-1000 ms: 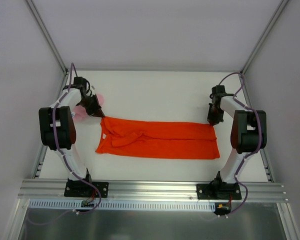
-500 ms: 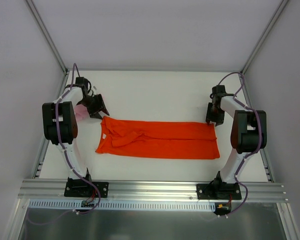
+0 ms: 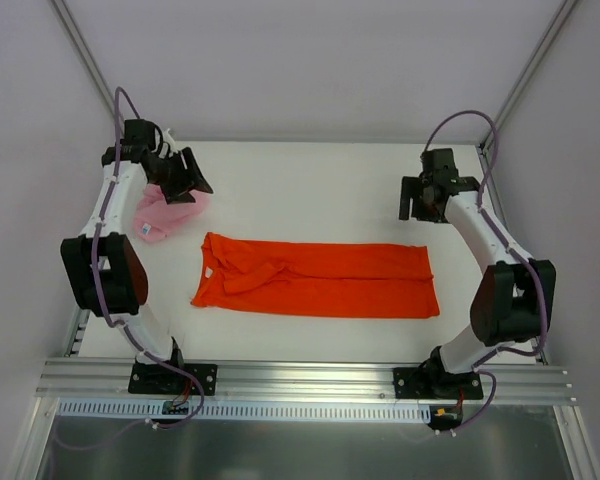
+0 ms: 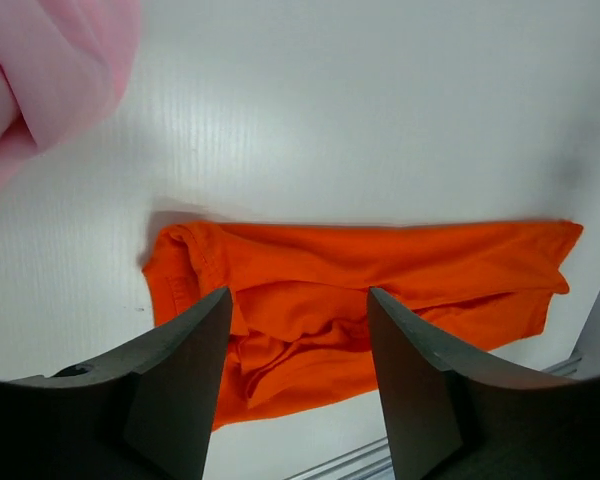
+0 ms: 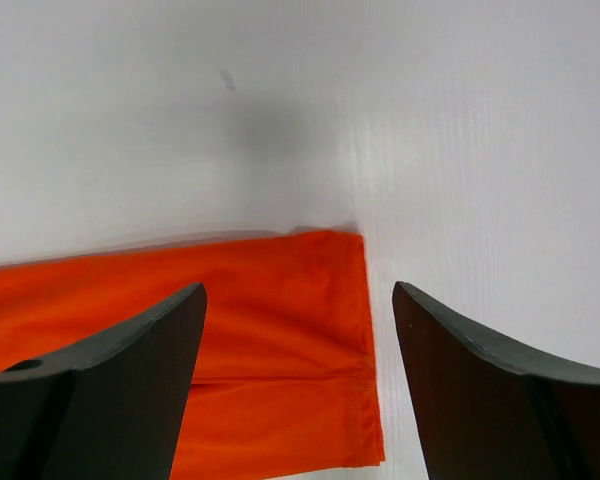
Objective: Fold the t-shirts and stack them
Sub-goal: Fold the other side of the tshirt into a rectangle
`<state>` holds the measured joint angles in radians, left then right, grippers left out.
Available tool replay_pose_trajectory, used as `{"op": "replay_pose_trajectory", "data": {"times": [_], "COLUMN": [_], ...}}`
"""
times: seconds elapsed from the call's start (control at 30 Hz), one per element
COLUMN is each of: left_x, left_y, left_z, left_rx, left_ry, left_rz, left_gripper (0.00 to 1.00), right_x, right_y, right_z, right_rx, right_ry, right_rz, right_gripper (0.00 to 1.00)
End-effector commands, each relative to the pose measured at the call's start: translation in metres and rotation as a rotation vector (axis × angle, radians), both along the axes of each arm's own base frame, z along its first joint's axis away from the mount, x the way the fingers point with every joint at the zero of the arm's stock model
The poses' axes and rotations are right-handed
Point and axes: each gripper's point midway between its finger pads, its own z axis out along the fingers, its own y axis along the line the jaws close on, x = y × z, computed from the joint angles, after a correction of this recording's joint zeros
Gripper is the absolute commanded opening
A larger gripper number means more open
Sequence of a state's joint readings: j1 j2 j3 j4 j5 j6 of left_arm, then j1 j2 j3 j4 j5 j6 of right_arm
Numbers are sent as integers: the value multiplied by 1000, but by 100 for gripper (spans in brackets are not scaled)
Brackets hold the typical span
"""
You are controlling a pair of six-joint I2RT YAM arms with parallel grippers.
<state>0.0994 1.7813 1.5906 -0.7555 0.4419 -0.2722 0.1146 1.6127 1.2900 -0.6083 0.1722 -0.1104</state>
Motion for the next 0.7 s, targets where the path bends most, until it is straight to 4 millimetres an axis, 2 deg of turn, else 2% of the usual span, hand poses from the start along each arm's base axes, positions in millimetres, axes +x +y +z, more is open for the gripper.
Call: {"op": "replay_pose_trajectory", "data": {"times": [0.0,0.03,0.07,0.1,0.13,0.17,0.2,0.23,0.27,0.3,0.33,0.4,0.43,0.47,0.5,0.53,0.57,0.6,0.63,0.67], "left_x": [-53,-66,-83,-91,-100,-106,-120,-127,-132,-140,-144,-154,-157,-161,-165,-168,-169,-172,-172,-175], "left_y": [-14,-18,-22,-24,-25,-26,-28,-28,-32,-35,-38,-40,-41,-45,-45,-43,-45,-46,-46,-48], "left_z": [26,34,18,15,11,15,0,-4,-1,-11,-12,-18,-21,-21,-32,-35,-39,-50,-55,-63], "left_rx": [-40,-34,-44,-46,-47,-42,-58,-63,-79,-90,-87,-67,-55,-43,-12,5,12,40,48,53], "left_ry": [38,13,62,67,76,49,105,124,113,140,138,145,148,139,150,143,138,142,137,148], "left_rz": [-33,-38,-34,-28,-18,-6,23,46,51,74,84,110,115,108,117,128,127,130,131,130], "left_gripper": [55,53,52,51,50,48,48,48,48,51,52,55,56,56,56,56,55,54,52,51], "right_x": [-11,-18,-25,-26,-34,-37,-41,-43,-48,-49,-57,-59,-65,-63,-64,-67,-68,-67,-70,-71], "right_y": [55,89,112,121,146,168,186,197,218,233,252,275,292,303,312,326,332,342,351,356], "right_z": [64,70,75,77,78,81,78,76,78,68,67,69,59,61,58,50,45,49,39,37], "right_rx": [-4,44,109,111,203,240,280,294,305,312,320,326,321,328,333,335,336,349,348,349], "right_ry": [-125,-137,-142,-153,-143,-164,-152,-149,-157,-127,-121,-127,-107,-130,-131,-119,-109,-119,-97,-94], "right_rz": [228,342,436,463,550,618,680,714,774,817,871,926,969,993,1012,1041,1053,1071,1092,1101], "right_gripper": [76,70,61,61,55,54,53,53,53,53,54,53,53,53,52,51,51,50,50,51]}}
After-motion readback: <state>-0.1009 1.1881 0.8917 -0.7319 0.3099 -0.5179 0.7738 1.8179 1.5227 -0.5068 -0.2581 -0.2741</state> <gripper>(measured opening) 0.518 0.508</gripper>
